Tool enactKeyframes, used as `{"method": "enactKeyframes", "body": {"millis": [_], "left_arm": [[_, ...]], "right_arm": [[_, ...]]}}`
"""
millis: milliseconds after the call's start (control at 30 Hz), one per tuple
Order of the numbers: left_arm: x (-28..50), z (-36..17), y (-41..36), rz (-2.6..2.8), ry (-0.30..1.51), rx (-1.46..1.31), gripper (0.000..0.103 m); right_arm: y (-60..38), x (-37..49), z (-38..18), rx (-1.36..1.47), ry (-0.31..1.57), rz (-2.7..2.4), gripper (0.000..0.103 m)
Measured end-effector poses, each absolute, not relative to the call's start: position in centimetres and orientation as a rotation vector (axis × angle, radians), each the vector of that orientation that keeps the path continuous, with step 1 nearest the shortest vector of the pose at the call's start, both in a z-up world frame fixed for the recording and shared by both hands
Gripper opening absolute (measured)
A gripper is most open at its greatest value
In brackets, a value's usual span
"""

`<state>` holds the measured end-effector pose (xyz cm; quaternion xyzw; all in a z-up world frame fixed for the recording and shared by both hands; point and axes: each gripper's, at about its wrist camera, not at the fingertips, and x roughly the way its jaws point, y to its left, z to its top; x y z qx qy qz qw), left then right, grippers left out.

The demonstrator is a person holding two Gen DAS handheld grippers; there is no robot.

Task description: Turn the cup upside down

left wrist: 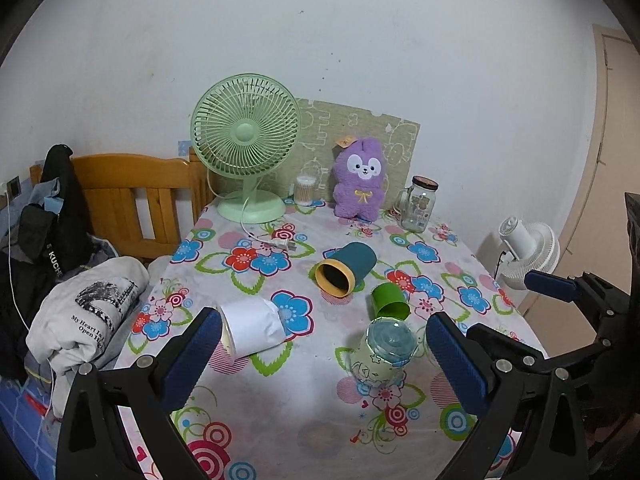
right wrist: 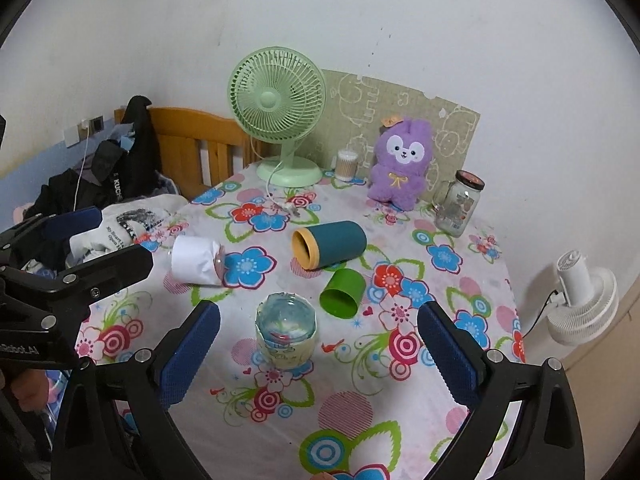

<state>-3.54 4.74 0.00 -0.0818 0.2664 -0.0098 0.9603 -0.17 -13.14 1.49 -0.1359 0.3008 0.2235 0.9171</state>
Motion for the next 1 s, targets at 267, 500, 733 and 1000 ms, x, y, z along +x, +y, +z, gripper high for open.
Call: {"method": "enactKeyframes", "body": {"millis": [267,500,733,1000], "left_arm": [[-3.6,0.0,4.8,-0.01,0.536,-0.168,0.103],[-3.6,0.2,5.1,0.007,0.527,-0.176,0.103],[-3.6,0.3,5.4,0.024,0.521,-0.189,0.103],[-3.5,0.3,5.4,0.023,0.522,-0.187,0.103]], "right_arm": [[-13.3,-0.3,1.7,-0.268,0.615,0.465,0.1],[-13.4,-0.3,2.2,-0.253,0.602,0.461,0.1],[-13.6,-0.4,2.8,-0.232,0.578,0.455,0.1],[-13.6,-0.5,2.8,-0.235,0.567,0.448,0.1]]}}
